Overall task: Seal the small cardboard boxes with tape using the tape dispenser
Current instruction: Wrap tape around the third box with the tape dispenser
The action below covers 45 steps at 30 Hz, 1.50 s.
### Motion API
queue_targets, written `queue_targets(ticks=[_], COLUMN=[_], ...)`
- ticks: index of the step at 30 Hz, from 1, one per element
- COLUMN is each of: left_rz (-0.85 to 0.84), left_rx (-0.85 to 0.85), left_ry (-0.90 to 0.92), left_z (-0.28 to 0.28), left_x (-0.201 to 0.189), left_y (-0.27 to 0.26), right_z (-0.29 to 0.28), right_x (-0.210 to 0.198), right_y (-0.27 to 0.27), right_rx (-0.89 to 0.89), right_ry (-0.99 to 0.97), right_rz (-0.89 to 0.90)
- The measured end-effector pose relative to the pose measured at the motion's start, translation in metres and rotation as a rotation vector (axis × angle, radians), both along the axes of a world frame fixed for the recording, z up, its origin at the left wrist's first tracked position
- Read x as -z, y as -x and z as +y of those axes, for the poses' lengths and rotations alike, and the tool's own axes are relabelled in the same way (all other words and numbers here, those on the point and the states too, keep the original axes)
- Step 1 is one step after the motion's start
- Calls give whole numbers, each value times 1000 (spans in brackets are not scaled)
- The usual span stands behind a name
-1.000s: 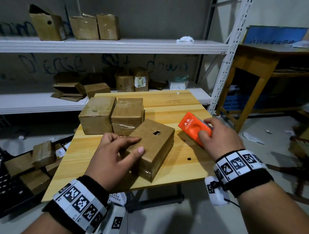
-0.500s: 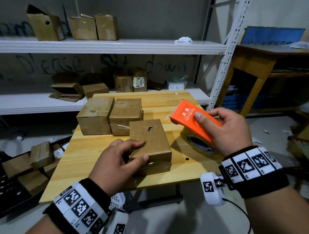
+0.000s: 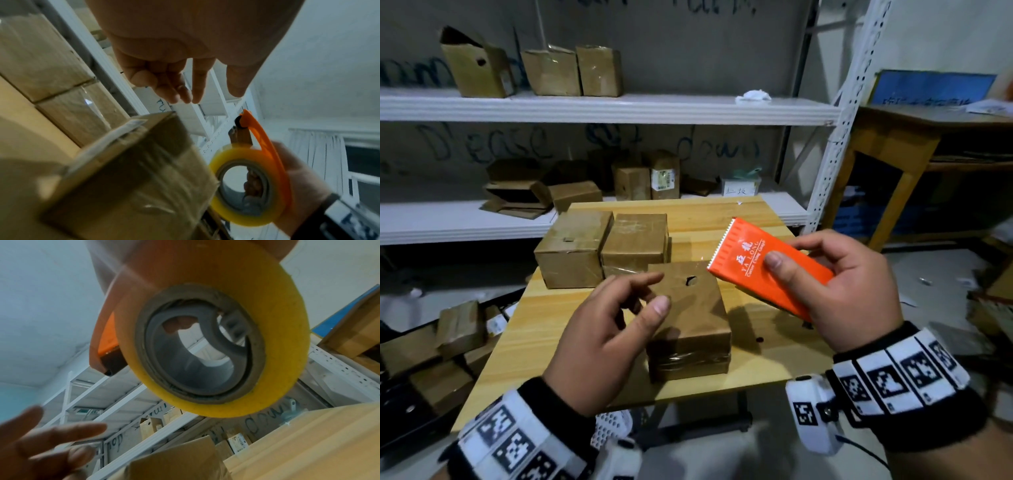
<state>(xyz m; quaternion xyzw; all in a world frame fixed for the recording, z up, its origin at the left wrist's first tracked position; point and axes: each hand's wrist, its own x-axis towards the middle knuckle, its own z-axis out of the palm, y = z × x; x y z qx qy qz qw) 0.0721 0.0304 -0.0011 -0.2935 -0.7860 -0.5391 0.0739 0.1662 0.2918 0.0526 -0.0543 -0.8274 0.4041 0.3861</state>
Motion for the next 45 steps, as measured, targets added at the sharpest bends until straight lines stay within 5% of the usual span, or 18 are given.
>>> queue_targets(ticks=[14, 29, 45], left_rz=[-342, -485, -65], left_rx=[351, 415, 12], left_ry=[-429, -563, -274], left_z=[23, 17, 14], left_x=[-26, -21, -21], left_y=[-10, -8, -9], right_z=[-33, -31, -26], right_x=[-5, 1, 2], right_y=[-8, -7, -4], right_rx=[-190, -191, -170], right_ry=[-194, -235, -364], right_rz=[133, 130, 107])
